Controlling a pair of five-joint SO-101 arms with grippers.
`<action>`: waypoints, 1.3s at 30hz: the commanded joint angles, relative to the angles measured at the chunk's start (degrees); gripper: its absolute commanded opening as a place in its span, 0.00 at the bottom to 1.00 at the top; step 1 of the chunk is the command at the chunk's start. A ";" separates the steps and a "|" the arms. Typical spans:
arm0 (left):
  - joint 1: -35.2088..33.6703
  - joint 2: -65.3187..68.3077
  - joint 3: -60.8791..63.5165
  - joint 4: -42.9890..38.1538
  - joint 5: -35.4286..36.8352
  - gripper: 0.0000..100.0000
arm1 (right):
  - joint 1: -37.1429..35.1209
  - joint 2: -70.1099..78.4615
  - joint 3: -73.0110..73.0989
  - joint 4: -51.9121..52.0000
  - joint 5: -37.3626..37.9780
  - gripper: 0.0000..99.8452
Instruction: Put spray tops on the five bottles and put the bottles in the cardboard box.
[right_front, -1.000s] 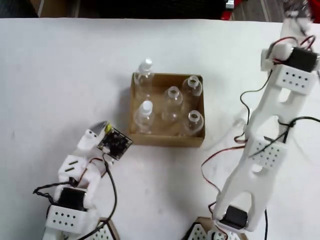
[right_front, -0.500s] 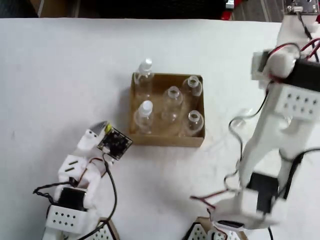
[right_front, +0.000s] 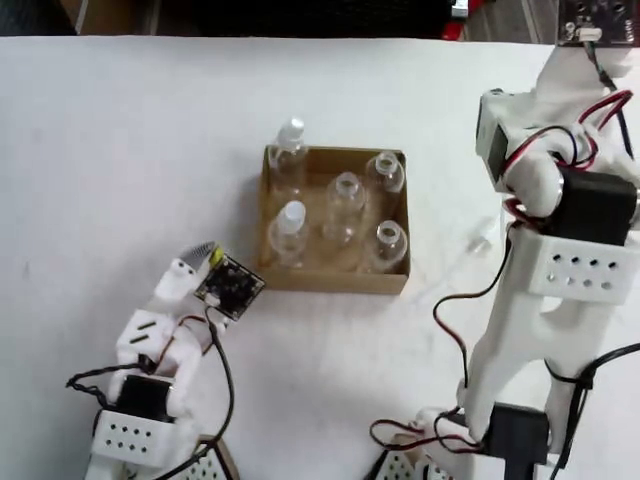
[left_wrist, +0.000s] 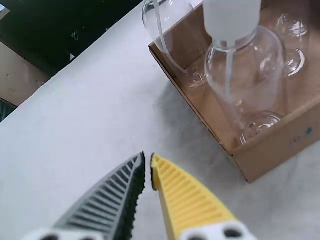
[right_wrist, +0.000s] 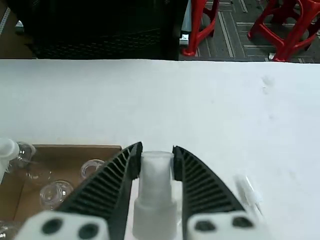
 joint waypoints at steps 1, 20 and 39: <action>0.57 0.31 -0.18 -0.97 -0.44 0.02 | -1.80 -4.70 0.62 -2.42 -0.88 0.02; 0.57 0.31 -0.18 -0.97 -0.44 0.02 | -6.99 -31.08 29.98 -25.89 -0.88 0.02; 0.66 0.31 -0.18 -0.97 -0.44 0.02 | -7.08 -27.56 44.13 -65.36 -0.97 0.02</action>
